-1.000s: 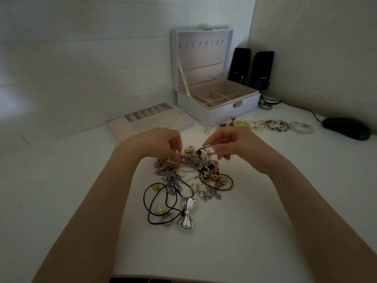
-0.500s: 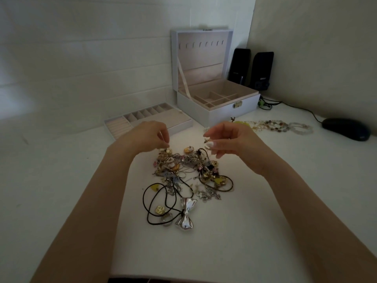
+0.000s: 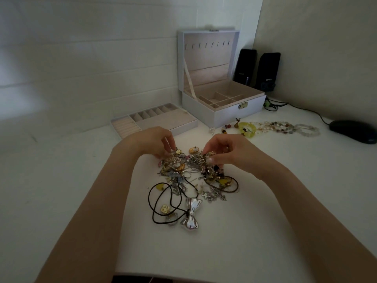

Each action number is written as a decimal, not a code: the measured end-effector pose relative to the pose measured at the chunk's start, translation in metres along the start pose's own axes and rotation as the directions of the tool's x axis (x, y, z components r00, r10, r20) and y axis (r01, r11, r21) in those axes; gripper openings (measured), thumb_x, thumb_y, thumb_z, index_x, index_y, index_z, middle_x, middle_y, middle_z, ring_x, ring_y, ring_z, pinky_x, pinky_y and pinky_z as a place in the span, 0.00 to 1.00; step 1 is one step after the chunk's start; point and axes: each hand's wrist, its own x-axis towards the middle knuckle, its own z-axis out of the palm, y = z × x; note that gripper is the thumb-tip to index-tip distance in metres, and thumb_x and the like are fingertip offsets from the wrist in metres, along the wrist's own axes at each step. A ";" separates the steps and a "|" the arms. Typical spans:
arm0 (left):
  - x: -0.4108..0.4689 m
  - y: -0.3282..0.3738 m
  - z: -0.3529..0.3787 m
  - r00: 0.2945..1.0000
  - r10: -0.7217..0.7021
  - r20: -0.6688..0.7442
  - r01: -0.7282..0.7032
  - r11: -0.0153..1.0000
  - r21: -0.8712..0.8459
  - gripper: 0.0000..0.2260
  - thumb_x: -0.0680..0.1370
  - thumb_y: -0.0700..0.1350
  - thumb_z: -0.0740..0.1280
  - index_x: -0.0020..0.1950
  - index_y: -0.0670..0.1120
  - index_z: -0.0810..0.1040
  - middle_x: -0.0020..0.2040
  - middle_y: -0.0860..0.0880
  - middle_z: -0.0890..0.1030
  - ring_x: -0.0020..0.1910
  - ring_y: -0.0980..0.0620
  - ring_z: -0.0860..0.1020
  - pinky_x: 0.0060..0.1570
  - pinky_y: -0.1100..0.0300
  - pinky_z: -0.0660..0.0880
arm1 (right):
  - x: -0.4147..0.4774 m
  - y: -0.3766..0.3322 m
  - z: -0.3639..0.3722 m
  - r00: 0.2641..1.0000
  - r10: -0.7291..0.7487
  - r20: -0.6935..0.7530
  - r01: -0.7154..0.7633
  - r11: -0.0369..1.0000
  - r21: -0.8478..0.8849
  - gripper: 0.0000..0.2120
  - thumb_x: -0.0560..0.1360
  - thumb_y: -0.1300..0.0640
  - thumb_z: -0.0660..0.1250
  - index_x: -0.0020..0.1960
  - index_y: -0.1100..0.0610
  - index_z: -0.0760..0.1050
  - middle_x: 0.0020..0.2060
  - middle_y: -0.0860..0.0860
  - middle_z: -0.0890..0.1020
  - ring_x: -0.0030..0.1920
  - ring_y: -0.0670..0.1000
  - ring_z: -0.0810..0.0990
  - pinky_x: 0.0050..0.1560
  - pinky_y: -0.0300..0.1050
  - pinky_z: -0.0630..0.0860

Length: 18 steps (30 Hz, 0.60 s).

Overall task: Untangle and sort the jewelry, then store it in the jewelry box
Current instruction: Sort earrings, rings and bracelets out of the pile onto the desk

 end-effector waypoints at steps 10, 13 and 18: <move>0.002 -0.001 0.000 0.996 0.048 -0.071 -0.044 0.997 0.057 0.03 0.74 0.43 0.71 0.44 0.47 0.78 0.38 0.53 0.77 0.37 0.58 0.74 0.38 0.61 0.70 | -0.001 -0.001 0.015 0.993 -0.088 0.084 0.098 0.987 -0.125 0.06 0.69 0.65 0.74 0.40 0.55 0.81 0.33 0.42 0.80 0.33 0.35 0.75 0.36 0.26 0.69; 0.002 0.001 -0.002 0.990 0.067 -0.128 -0.067 0.998 0.000 0.01 0.75 0.42 0.69 0.45 0.47 0.78 0.42 0.50 0.80 0.38 0.57 0.76 0.37 0.63 0.71 | 0.000 0.001 0.020 0.986 -0.091 0.138 0.114 0.979 -0.171 0.07 0.69 0.64 0.74 0.40 0.53 0.82 0.35 0.43 0.81 0.36 0.36 0.77 0.41 0.29 0.72; 0.001 0.006 -0.002 0.983 0.074 -0.169 -0.100 0.984 -0.149 0.01 0.77 0.42 0.67 0.46 0.45 0.77 0.44 0.48 0.82 0.39 0.56 0.78 0.36 0.65 0.72 | 0.003 0.003 0.020 0.989 -0.109 0.101 0.124 0.978 -0.165 0.05 0.70 0.62 0.74 0.43 0.53 0.83 0.39 0.48 0.84 0.38 0.38 0.79 0.42 0.29 0.73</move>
